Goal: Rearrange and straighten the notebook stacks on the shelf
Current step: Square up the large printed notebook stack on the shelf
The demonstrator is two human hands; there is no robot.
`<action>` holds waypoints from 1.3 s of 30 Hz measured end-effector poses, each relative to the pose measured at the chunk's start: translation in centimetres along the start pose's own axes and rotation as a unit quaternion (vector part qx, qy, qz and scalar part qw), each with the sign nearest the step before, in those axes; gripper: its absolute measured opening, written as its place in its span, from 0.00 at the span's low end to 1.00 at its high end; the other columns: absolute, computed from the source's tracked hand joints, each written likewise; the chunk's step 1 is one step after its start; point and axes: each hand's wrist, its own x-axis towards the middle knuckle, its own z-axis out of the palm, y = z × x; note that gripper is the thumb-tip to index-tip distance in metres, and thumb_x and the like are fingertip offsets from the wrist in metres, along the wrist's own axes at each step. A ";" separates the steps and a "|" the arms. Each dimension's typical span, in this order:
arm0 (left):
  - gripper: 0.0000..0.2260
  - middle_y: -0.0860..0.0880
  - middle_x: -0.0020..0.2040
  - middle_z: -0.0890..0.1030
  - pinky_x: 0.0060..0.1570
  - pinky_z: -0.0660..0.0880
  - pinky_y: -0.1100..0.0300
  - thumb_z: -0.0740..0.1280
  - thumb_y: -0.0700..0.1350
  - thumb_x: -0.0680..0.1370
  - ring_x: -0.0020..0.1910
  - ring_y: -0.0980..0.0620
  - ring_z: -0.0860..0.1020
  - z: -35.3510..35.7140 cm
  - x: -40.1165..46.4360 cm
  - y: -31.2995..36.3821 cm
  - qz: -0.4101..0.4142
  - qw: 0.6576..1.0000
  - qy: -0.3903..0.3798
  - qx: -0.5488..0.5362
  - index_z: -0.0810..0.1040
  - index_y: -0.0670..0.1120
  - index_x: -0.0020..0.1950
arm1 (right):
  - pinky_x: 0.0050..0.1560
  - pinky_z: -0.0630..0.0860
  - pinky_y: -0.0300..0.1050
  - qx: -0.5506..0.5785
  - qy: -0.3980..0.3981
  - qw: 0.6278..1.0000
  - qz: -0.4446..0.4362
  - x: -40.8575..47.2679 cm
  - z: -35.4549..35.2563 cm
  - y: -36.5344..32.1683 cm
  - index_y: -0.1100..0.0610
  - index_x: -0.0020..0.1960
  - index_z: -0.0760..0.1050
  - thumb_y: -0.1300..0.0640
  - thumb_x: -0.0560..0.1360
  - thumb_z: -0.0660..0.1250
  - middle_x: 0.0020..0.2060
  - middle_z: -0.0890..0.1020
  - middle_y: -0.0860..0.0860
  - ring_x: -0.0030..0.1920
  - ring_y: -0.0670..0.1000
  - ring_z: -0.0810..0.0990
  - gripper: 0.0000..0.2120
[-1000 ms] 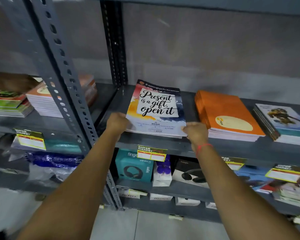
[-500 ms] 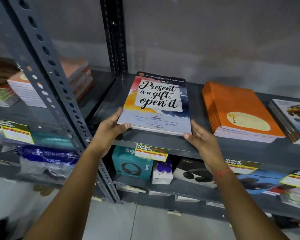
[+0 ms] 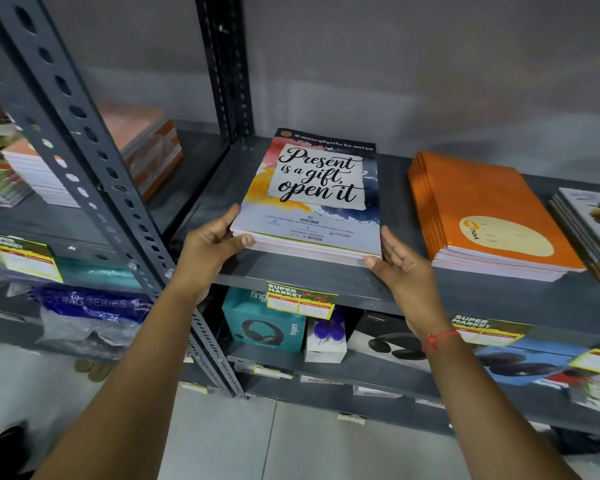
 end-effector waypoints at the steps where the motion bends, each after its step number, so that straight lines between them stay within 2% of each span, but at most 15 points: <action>1: 0.24 0.67 0.47 0.80 0.42 0.73 0.80 0.67 0.31 0.72 0.42 0.73 0.78 0.0 0.1 0.0 -0.002 1.000 0.000 0.007 0.68 0.34 0.67 | 0.59 0.70 0.26 -0.003 -0.002 1.000 -0.001 0.0 0.0 0.0 0.53 0.72 0.64 0.62 0.72 0.69 0.47 0.77 0.25 0.54 0.27 0.74 0.30; 3: 0.23 0.72 0.41 0.80 0.41 0.73 0.80 0.67 0.31 0.72 0.42 0.75 0.77 0.2 0.1 0.1 -0.005 1.000 0.003 0.020 0.67 0.31 0.66 | 0.61 0.70 0.29 -0.003 0.000 1.000 -0.005 0.0 0.0 0.0 0.54 0.71 0.65 0.62 0.72 0.69 0.50 0.77 0.28 0.54 0.28 0.75 0.29; 5: 0.23 0.72 0.41 0.80 0.43 0.73 0.79 0.68 0.32 0.72 0.41 0.74 0.77 0.2 0.2 0.1 -0.006 1.000 0.014 0.023 0.69 0.35 0.67 | 0.59 0.70 0.27 -0.003 0.007 1.000 -0.007 0.1 0.1 -0.1 0.55 0.71 0.65 0.63 0.72 0.69 0.51 0.77 0.31 0.52 0.26 0.76 0.29; 9: 0.24 0.56 0.51 0.80 0.47 0.74 0.78 0.68 0.33 0.73 0.37 0.72 0.78 0.6 0.2 0.1 0.005 0.999 0.049 0.011 0.68 0.41 0.68 | 0.60 0.70 0.30 -0.015 0.024 0.999 -0.015 0.1 0.4 -0.1 0.55 0.71 0.65 0.63 0.73 0.68 0.53 0.76 0.34 0.48 0.24 0.76 0.28; 12: 0.24 0.53 0.40 0.79 0.43 0.74 0.79 0.68 0.34 0.72 0.31 0.68 0.75 0.9 0.2 -0.1 0.007 0.997 0.073 0.014 0.69 0.42 0.68 | 0.57 0.68 0.22 -0.055 0.047 0.997 -0.034 0.1 0.8 0.1 0.55 0.70 0.66 0.60 0.73 0.68 0.53 0.74 0.34 0.46 0.20 0.73 0.27; 14: 0.24 0.55 0.39 0.79 0.42 0.74 0.79 0.69 0.35 0.72 0.31 0.68 0.75 1.0 0.2 -0.1 0.004 0.997 0.081 0.010 0.70 0.42 0.67 | 0.55 0.68 0.21 -0.068 0.057 0.995 -0.038 0.1 0.9 0.2 0.54 0.70 0.66 0.59 0.73 0.69 0.54 0.74 0.36 0.46 0.20 0.73 0.27; 17: 0.24 0.56 0.43 0.81 0.41 0.73 0.80 0.69 0.34 0.72 0.33 0.71 0.77 1.0 0.1 0.1 0.004 0.997 0.083 0.006 0.69 0.41 0.67 | 0.58 0.70 0.26 -0.075 0.064 0.994 -0.036 0.0 1.0 0.0 0.54 0.69 0.67 0.59 0.73 0.69 0.54 0.74 0.36 0.47 0.22 0.73 0.26; 20: 0.24 0.52 0.52 0.80 0.44 0.75 0.78 0.68 0.33 0.72 0.37 0.69 0.78 1.1 -0.2 0.2 0.003 0.997 0.078 -0.003 0.69 0.42 0.67 | 0.53 0.68 0.20 -0.058 0.059 0.996 -0.028 0.1 0.9 -0.1 0.55 0.70 0.67 0.61 0.73 0.68 0.54 0.74 0.37 0.45 0.20 0.73 0.27; 24: 0.22 0.52 0.57 0.77 0.42 0.75 0.78 0.67 0.33 0.73 0.39 0.68 0.78 1.5 -0.4 0.3 0.003 0.997 0.076 -0.017 0.69 0.41 0.67 | 0.59 0.68 0.27 -0.042 0.045 0.998 -0.015 0.1 0.8 -0.4 0.54 0.71 0.64 0.61 0.73 0.68 0.56 0.74 0.35 0.53 0.28 0.75 0.29; 27: 0.22 0.53 0.56 0.78 0.42 0.75 0.78 0.67 0.33 0.74 0.38 0.69 0.78 1.4 -0.4 0.3 -0.001 0.997 0.079 -0.024 0.70 0.41 0.67 | 0.58 0.65 0.23 -0.041 0.038 0.998 -0.015 0.0 0.8 -0.6 0.53 0.71 0.64 0.59 0.73 0.68 0.59 0.72 0.36 0.61 0.36 0.71 0.28; 31: 0.21 0.53 0.55 0.79 0.43 0.74 0.79 0.66 0.34 0.74 0.38 0.71 0.79 1.2 -0.3 0.3 -0.001 0.996 0.081 -0.034 0.70 0.41 0.67 | 0.62 0.66 0.29 -0.040 0.046 0.998 -0.019 -0.1 0.9 -0.7 0.54 0.71 0.65 0.59 0.73 0.69 0.67 0.72 0.46 0.63 0.38 0.70 0.28; 34: 0.21 0.55 0.49 0.81 0.42 0.74 0.79 0.67 0.34 0.74 0.38 0.71 0.79 1.3 -0.2 0.3 -0.004 0.996 0.084 -0.037 0.70 0.41 0.67 | 0.65 0.67 0.35 -0.037 0.054 0.998 -0.017 -0.2 0.9 -0.9 0.54 0.70 0.66 0.59 0.72 0.69 0.67 0.73 0.48 0.63 0.39 0.71 0.28; 36: 0.21 0.55 0.51 0.80 0.41 0.74 0.80 0.67 0.34 0.74 0.37 0.72 0.79 1.3 -0.2 0.3 -0.004 0.996 0.086 -0.038 0.71 0.40 0.66 | 0.68 0.67 0.40 -0.039 0.057 0.998 -0.013 -0.3 1.0 -1.0 0.54 0.70 0.67 0.59 0.72 0.69 0.67 0.74 0.49 0.63 0.39 0.71 0.27; 37: 0.21 0.54 0.54 0.79 0.42 0.74 0.79 0.67 0.34 0.74 0.38 0.72 0.79 1.2 -0.1 0.3 -0.003 0.995 0.087 -0.038 0.71 0.40 0.66 | 0.68 0.68 0.40 -0.043 0.060 0.997 -0.014 -0.3 1.0 -1.0 0.54 0.70 0.67 0.59 0.72 0.69 0.67 0.74 0.49 0.63 0.40 0.72 0.27; 39: 0.20 0.53 0.56 0.78 0.42 0.74 0.79 0.67 0.34 0.74 0.38 0.72 0.79 1.2 -0.1 0.2 -0.002 0.995 0.089 -0.040 0.71 0.40 0.66 | 0.62 0.69 0.31 -0.055 0.072 0.996 -0.023 -0.4 1.1 -0.9 0.55 0.69 0.68 0.59 0.72 0.69 0.66 0.75 0.49 0.62 0.39 0.73 0.26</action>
